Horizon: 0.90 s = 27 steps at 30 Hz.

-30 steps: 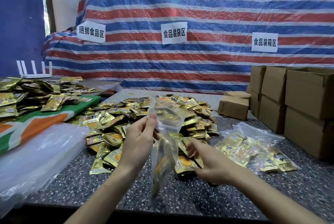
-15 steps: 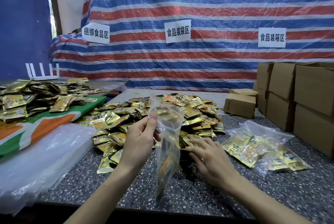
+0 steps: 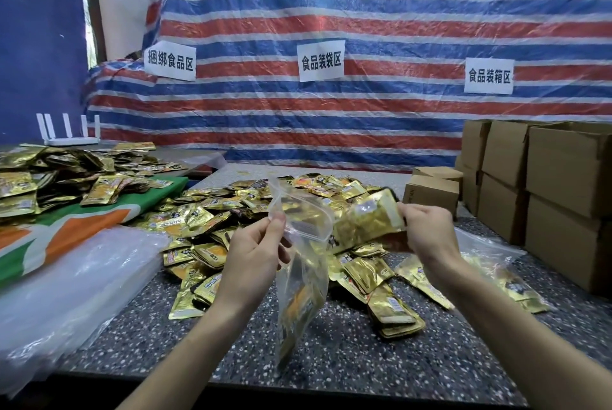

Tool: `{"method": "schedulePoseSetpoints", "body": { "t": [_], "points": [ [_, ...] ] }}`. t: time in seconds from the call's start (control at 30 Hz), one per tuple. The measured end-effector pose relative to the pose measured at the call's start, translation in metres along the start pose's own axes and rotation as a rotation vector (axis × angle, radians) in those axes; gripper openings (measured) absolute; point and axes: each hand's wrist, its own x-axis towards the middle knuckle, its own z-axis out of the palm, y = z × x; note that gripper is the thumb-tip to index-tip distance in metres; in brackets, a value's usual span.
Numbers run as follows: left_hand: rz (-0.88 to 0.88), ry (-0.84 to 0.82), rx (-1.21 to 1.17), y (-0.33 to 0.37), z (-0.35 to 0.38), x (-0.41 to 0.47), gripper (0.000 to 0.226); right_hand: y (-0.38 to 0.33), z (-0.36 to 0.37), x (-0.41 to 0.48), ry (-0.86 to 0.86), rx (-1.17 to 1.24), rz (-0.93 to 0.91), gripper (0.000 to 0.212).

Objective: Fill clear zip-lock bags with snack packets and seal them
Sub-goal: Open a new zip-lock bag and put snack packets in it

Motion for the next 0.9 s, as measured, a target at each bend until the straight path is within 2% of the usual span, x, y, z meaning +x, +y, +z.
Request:
{"method": "schedulePoseSetpoints", "body": {
  "t": [0.1,0.2,0.33,0.57,0.8,0.9],
  "points": [
    [-0.001,-0.014,0.019,0.003,0.003,-0.001,0.051,-0.029,-0.004,-0.003,0.061,0.183,-0.019,0.038],
    [-0.014,-0.027,0.031,0.004,0.005,-0.002,0.052,-0.057,-0.004,-0.009,0.032,0.337,-0.068,0.044],
    [-0.018,-0.024,0.037,0.004,0.008,-0.003,0.048,-0.081,0.003,-0.015,-0.058,0.353,-0.154,0.048],
    [-0.016,-0.02,0.065,0.006,0.006,-0.004,0.051,-0.078,0.012,-0.025,-0.096,-0.097,-0.404,0.041],
    [0.036,-0.034,0.07,0.014,0.012,-0.006,0.05,-0.068,0.046,-0.032,-0.155,-0.539,-0.367,0.036],
    [0.048,-0.041,0.067,0.018,0.013,-0.005,0.05,-0.062,0.062,-0.033,-0.173,-0.638,-0.312,0.033]
  ]
}}
